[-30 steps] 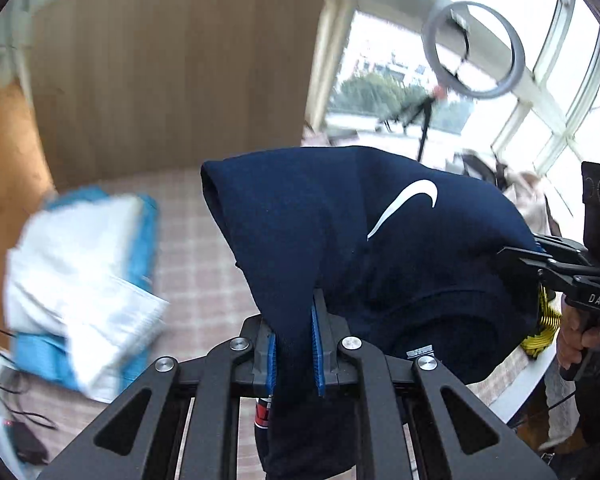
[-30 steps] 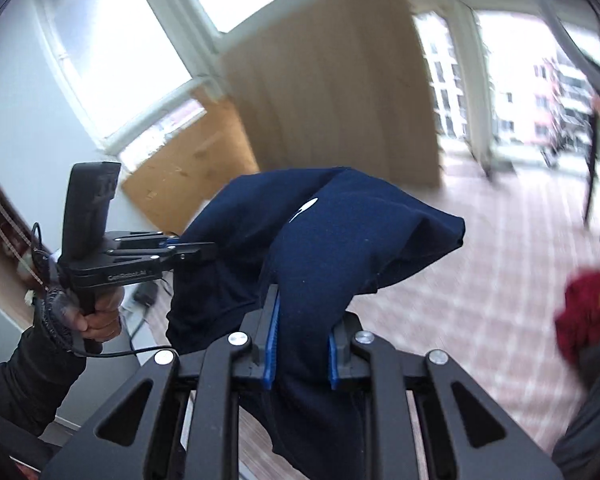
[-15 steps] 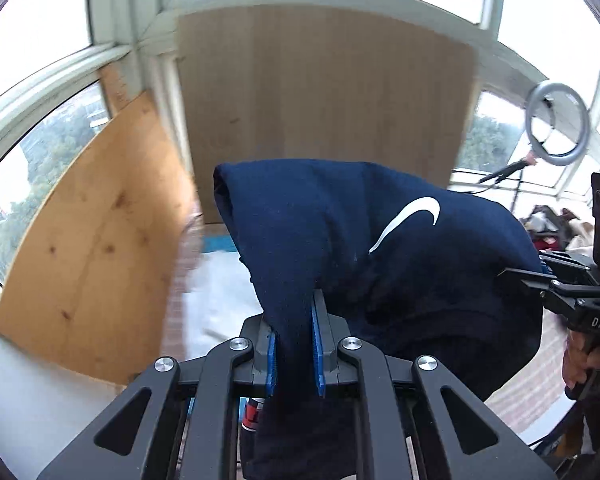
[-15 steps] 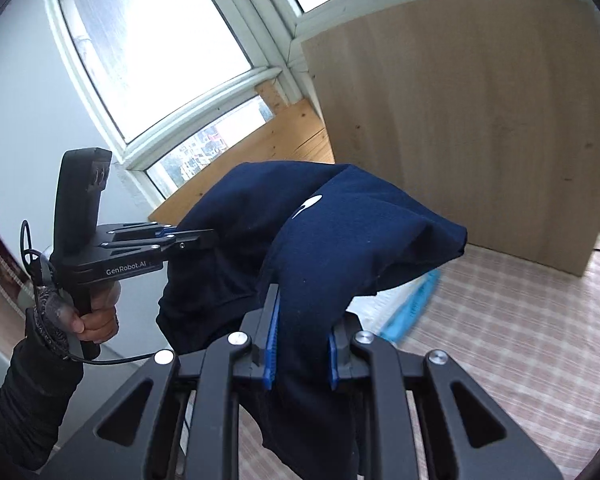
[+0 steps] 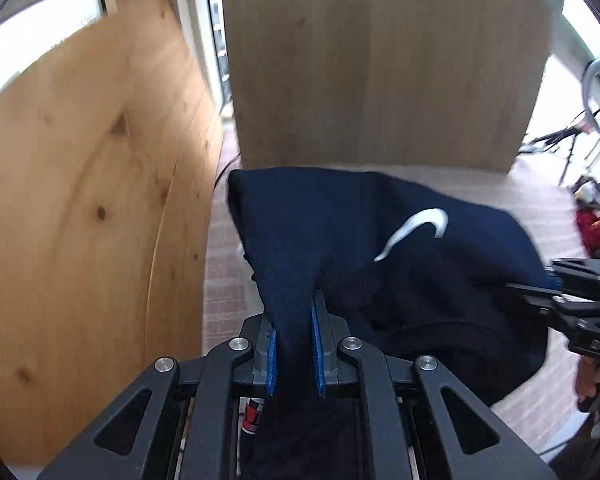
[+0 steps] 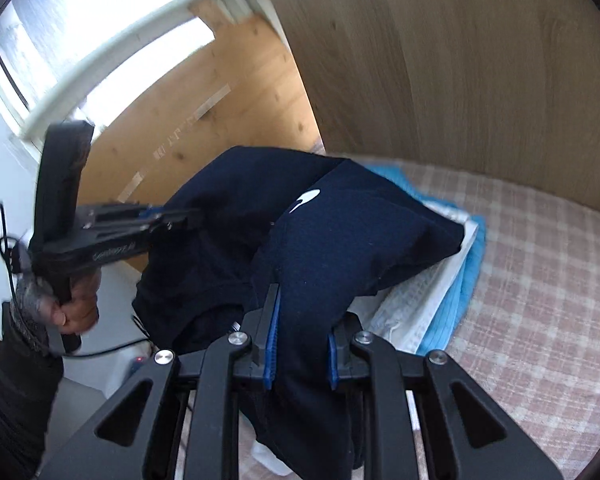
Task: Fold clothes
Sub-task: 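Lift the sweatshirt with both grippers and carry it toward the clothes stack, then lower the sweatshirt onto the blue folded clothes with both grippers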
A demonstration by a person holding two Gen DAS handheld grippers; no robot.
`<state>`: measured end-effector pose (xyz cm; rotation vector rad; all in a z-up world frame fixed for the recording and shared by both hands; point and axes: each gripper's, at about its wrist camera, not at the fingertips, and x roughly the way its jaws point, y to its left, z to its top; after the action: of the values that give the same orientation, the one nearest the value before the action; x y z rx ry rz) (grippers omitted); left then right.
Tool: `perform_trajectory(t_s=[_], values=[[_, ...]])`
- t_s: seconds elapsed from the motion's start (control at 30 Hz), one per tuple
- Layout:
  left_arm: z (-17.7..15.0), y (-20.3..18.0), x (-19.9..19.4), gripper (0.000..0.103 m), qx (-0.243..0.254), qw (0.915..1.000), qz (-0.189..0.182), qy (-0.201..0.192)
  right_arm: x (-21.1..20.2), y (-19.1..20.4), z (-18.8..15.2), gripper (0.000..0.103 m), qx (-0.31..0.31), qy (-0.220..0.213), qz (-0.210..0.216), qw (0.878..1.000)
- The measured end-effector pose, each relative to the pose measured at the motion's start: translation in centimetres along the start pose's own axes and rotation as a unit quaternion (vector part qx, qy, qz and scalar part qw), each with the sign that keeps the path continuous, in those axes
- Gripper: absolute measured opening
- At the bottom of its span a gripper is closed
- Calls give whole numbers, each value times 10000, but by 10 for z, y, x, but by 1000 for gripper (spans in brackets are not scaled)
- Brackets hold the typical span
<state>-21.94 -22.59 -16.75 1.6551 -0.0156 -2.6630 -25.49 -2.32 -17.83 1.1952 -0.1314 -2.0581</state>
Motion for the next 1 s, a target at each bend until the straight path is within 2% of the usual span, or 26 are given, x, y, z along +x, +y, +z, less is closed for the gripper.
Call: perform_trajectory(t_s=[0.1, 0.13, 0.2, 0.33, 0.4, 0.5, 0.6, 0.73, 0.8, 0.87, 0.93, 1.0], values=[[0, 11, 31, 24, -96, 9988, 250, 412, -16, -20, 1, 23, 242, -49, 126, 9996], [0, 14, 30, 25, -111, 9988, 258, 393, -21, -26, 1, 24, 322, -65, 168, 9993], [-4, 16, 17, 25, -100, 9988, 417, 233, -31, -39, 2, 25, 483, -98, 252, 9985], [-4, 21, -32, 24, -94, 9957, 862, -313, -52, -66, 3, 38, 804, -163, 419, 9957], [3, 12, -47, 30, -25, 9973, 553, -492, -63, -79, 4, 38, 964, -196, 503, 9939], [3, -15, -42, 30, 331, 9990, 118, -290, -52, -98, 15, 38, 1154, -112, 341, 9927], [1, -44, -17, 32, 765, 9970, 113, 9, -23, -109, 30, 38, 1205, 87, 126, 9926], [-12, -50, 24, 32, 818, 9952, 140, 519, 5, -117, 34, 38, 1308, 396, 213, 9904], [-15, -44, 37, 32, 734, 9950, 115, 674, 11, -115, 35, 38, 1251, 392, 266, 9910], [-18, -40, 45, 32, 688, 9949, 71, 733, 15, -112, 35, 34, 1158, 373, 391, 9918], [-18, -38, 51, 32, 651, 9950, 32, 755, 18, -108, 36, 4, 1069, 341, 555, 9921], [-18, -38, 53, 32, 662, 9949, 22, 765, 9, -104, 40, 4, 1055, 85, 685, 9920]])
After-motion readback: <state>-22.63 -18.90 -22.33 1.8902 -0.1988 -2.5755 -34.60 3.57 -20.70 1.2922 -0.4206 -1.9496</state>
